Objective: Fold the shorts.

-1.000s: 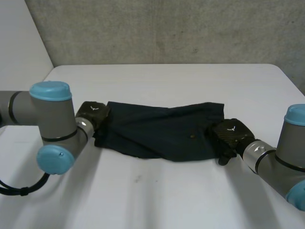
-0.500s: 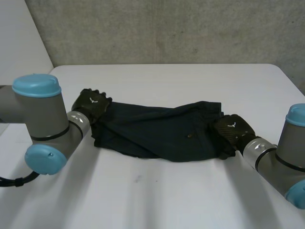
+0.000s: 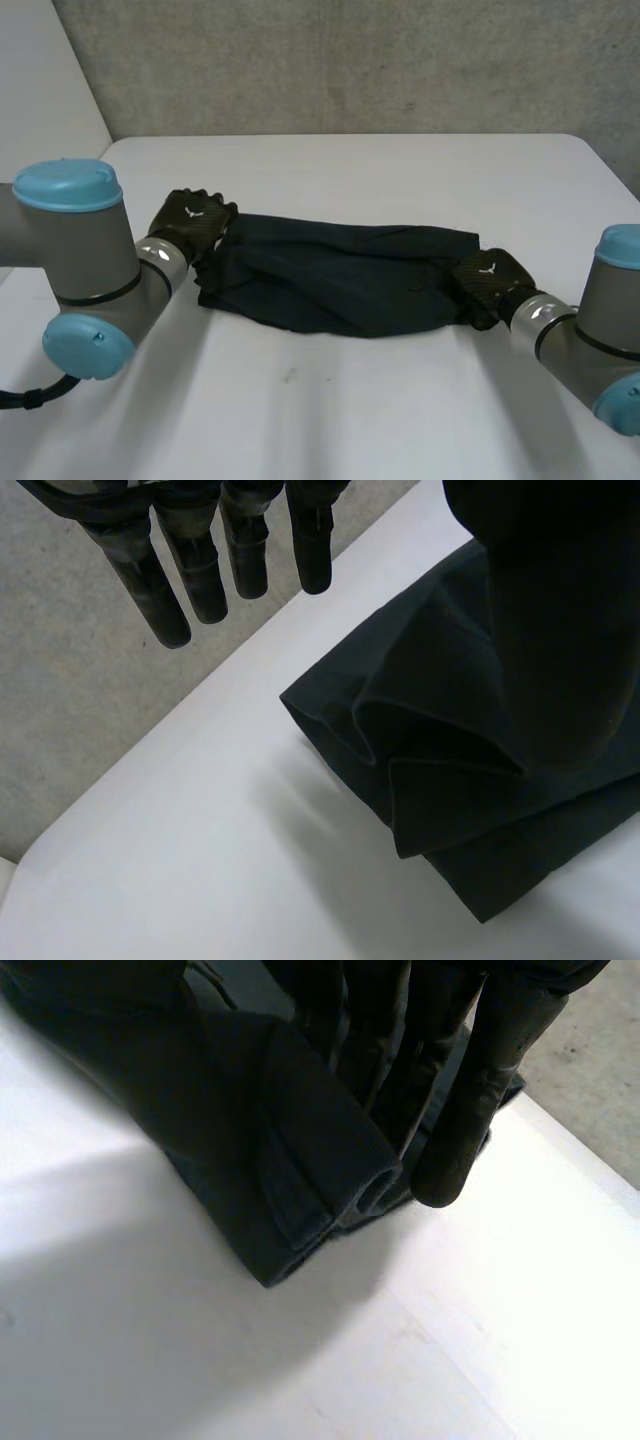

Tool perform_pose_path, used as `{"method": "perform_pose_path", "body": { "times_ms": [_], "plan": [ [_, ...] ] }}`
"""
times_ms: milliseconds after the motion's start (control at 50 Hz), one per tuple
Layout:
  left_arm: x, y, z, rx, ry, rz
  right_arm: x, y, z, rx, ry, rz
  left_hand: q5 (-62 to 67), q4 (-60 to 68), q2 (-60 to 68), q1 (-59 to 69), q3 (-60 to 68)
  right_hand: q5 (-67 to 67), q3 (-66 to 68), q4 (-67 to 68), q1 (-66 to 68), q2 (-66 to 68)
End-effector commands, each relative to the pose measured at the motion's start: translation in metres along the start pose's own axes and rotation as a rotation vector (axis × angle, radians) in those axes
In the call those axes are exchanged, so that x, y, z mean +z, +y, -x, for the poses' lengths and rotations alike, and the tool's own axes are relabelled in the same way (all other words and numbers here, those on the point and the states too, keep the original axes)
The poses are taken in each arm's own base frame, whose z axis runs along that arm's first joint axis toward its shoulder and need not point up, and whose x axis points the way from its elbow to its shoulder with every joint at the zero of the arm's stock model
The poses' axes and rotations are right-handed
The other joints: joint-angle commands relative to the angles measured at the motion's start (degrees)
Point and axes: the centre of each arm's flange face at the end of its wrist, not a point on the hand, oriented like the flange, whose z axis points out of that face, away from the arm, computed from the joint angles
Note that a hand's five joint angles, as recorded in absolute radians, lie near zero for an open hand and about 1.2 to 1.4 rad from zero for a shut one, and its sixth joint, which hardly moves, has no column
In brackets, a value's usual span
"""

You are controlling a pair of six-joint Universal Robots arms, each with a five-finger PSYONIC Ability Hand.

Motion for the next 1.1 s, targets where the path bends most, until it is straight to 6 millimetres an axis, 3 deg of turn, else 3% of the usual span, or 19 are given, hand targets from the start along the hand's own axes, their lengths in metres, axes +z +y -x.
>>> {"method": "perform_pose_path", "body": {
  "times_ms": [20, 140, 280, 360, 380, 420, 440, 500, 560, 580, 640, 680, 700, 760, 820, 880, 980, 1060, 1100],
  "plan": [
    [-0.007, -0.007, 0.005, -0.004, -0.013, -0.017, -0.018, -0.021, -0.048, -0.010, 0.143, -0.054, -0.5, -1.2, -1.1, -2.2, -1.8, 16.2, 13.6, 12.0, 34.5, 14.6],
    [-0.016, -0.013, 0.011, -0.006, -0.029, -0.031, -0.029, -0.019, -0.073, -0.041, 0.198, -0.010, -0.7, -1.3, -1.3, -2.4, -2.0, 16.2, 13.6, 12.0, 34.5, 14.6],
    [-0.028, -0.017, 0.016, -0.010, -0.040, -0.045, -0.033, -0.043, -0.083, -0.292, 0.214, -0.007, -1.4, -2.0, -1.9, -3.1, -2.7, 16.2, 13.6, 12.0, 34.5, 14.6],
    [-0.032, -0.019, 0.016, -0.009, -0.043, -0.052, -0.032, -0.085, -0.041, -0.475, 0.131, -0.130, -1.4, -2.0, -1.9, -3.1, -2.7, 16.2, 13.6, 12.0, 34.5, 14.6],
    [-0.034, -0.021, 0.016, -0.010, -0.044, -0.056, -0.033, -0.104, -0.015, -0.542, 0.078, -0.204, -1.6, -2.2, -2.1, -3.2, -2.8, 16.2, 13.6, 12.0, 34.5, 14.6],
    [-0.035, -0.022, 0.017, -0.010, -0.047, -0.060, -0.035, -0.115, 0.002, -0.594, 0.051, -0.254, -1.7, -2.3, -2.3, -3.4, -3.0, 16.2, 13.6, 12.0, 34.5, 14.6],
    [-0.036, -0.024, 0.017, -0.011, -0.048, -0.068, -0.036, -0.124, 0.022, -0.643, 0.015, -0.301, -2.1, -2.7, -2.6, -3.7, -3.3, 16.2, 13.6, 12.0, 34.5, 14.6],
    [-0.038, -0.027, 0.018, -0.014, -0.053, -0.076, -0.036, -0.128, 0.054, -0.726, -0.057, -0.355, -2.2, -2.9, -2.8, -3.9, -3.5, 16.2, 13.6, 12.0, 34.5, 14.6],
    [-0.041, -0.032, 0.021, -0.040, -0.060, -0.095, -0.042, -0.130, 0.111, -0.849, -0.206, -0.472, -2.2, -2.9, -2.8, -3.9, -3.5, 16.2, 13.6, 12.0, 34.5, 14.6],
    [-0.041, -0.035, 0.022, -0.066, -0.064, -0.107, -0.045, -0.126, 0.138, -0.894, -0.291, -0.526, -2.2, -2.9, -2.8, -3.9, -3.5, 16.2, 13.6, 12.0, 34.5, 14.6],
    [-0.043, -0.042, 0.027, -0.125, -0.076, -0.137, -0.046, -0.106, 0.173, -0.930, -0.446, -0.582, -2.2, -2.9, -2.8, -3.9, -3.5, 15.5, 13.0, 11.4, 33.9, 14.0],
    [-0.043, -0.045, 0.029, -0.150, -0.082, -0.150, -0.043, -0.096, 0.181, -0.924, -0.493, -0.584, -2.1, -2.7, -2.6, -3.7, -3.3, -7.1, -9.7, -11.2, 11.2, -8.6],
    [-0.044, -0.048, 0.031, -0.166, -0.085, -0.161, -0.040, -0.091, 0.185, -0.920, -0.517, -0.584, -2.1, -2.7, -2.6, -3.7, -3.3, -32.5, -35.1, -36.6, -14.2, -34.0],
    [-0.044, -0.055, 0.034, -0.185, -0.092, -0.186, -0.039, -0.093, 0.185, -0.895, -0.523, -0.585, -1.9, -2.5, -2.4, -3.6, -3.2, -53.8, -56.4, -58.0, -35.5, -55.4],
    [-0.044, -0.061, 0.037, -0.186, -0.100, -0.206, -0.037, -0.097, 0.180, -0.823, -0.524, -0.570, -1.9, -2.5, -2.4, -3.6, -3.2, -53.8, -56.4, -58.0, -35.5, -55.4],
    [-0.044, -0.070, 0.039, -0.188, -0.105, -0.235, -0.033, -0.114, 0.153, -0.618, -0.488, -0.533, -1.9, -2.5, -2.4, -3.6, -3.2, -53.8, -56.4, -58.0, -35.5, -55.4],
    [-0.045, -0.086, 0.040, -0.193, -0.106, -0.288, -0.048, -0.151, 0.102, -0.247, -0.393, -0.511, -1.9, -2.5, -2.4, -3.6, -3.2, -53.8, -56.4, -58.0, -35.5, -55.4],
    [-0.048, -0.102, 0.030, -0.231, -0.073, -0.337, -0.035, -0.142, 0.045, 0.072, -0.188, -0.375, -1.7, -2.3, -2.3, -3.4, -3.0, -53.8, -56.4, -58.0, -35.5, -55.4],
    [-0.051, -0.107, 0.021, -0.260, -0.042, -0.349, -0.033, -0.138, 0.031, 0.132, -0.126, -0.342, -1.4, -2.0, -1.9, -3.1, -2.7, -53.8, -56.4, -58.0, -35.5, -55.4]
  ]
}}
